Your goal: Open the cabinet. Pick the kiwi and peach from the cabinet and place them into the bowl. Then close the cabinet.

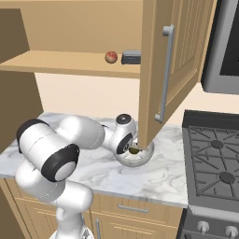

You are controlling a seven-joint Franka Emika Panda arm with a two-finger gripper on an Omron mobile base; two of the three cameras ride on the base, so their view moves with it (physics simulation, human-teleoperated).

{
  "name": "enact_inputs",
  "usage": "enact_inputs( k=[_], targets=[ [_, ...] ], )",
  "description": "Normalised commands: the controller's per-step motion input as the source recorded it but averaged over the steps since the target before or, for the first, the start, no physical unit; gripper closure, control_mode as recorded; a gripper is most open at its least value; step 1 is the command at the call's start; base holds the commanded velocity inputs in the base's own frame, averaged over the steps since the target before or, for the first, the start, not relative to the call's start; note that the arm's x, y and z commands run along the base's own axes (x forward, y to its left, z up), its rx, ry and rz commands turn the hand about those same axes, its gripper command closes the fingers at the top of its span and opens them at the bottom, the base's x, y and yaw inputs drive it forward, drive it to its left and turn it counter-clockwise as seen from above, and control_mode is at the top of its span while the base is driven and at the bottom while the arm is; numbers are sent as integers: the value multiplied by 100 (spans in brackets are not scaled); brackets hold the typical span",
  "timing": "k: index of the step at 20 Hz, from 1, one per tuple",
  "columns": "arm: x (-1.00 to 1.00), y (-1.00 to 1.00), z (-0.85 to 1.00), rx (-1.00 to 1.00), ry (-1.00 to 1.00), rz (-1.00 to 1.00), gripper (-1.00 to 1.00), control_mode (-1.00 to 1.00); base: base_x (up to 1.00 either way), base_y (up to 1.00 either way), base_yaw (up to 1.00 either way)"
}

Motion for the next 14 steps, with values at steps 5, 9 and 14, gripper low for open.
enact_inputs(
  k=[5,9,14],
  targets=[
    [2,-3,0,1,1,0,-100,-100,0,0,0],
    [-12,-12,30,0,-18,0,-100,-100,0,0,0],
    [-10,-1,36,0,-10,0,-100,-100,0,0,0]
  ],
)
